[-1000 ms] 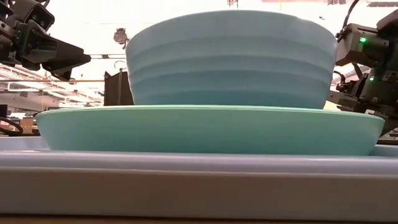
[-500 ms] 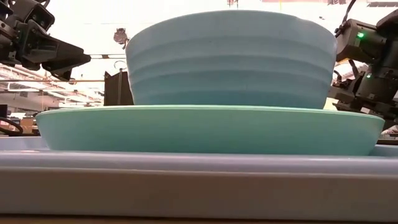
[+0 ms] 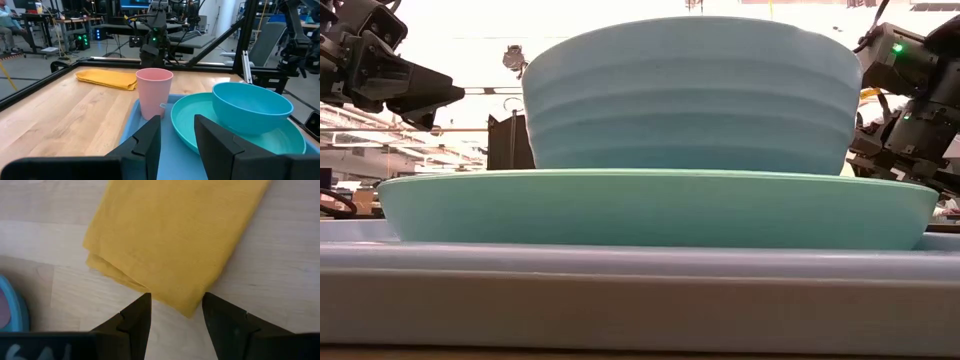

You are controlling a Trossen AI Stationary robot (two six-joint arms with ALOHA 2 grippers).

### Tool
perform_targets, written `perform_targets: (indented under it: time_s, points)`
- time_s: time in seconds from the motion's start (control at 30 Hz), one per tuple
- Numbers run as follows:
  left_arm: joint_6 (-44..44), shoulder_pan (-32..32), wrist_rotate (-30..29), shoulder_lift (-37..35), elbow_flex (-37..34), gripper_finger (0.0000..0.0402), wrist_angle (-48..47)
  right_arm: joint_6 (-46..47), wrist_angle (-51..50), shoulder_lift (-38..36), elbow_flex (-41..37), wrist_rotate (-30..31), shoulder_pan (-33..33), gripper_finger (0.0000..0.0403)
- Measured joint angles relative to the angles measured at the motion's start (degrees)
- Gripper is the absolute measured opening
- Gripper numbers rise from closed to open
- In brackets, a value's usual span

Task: Set up tray
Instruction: Put the yellow napkin on the blue serving tray to the left of the light green plate

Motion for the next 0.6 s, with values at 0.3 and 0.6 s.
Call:
perform_targets:
  time_s: [0.3, 0.6]
  points:
    - [0.01, -0.01, 0.01, 0.00, 0.00, 0.0122, 0.00, 4.02, 5.14, -0.06, -5.07, 4.09, 0.05, 0.0166]
    - [-0.21, 0.00, -0.03, 0.02, 0.04, 0.0122, -0.01, 3.64, 19.05, -0.13, -11.90, 5.51, 0.08, 0.0166]
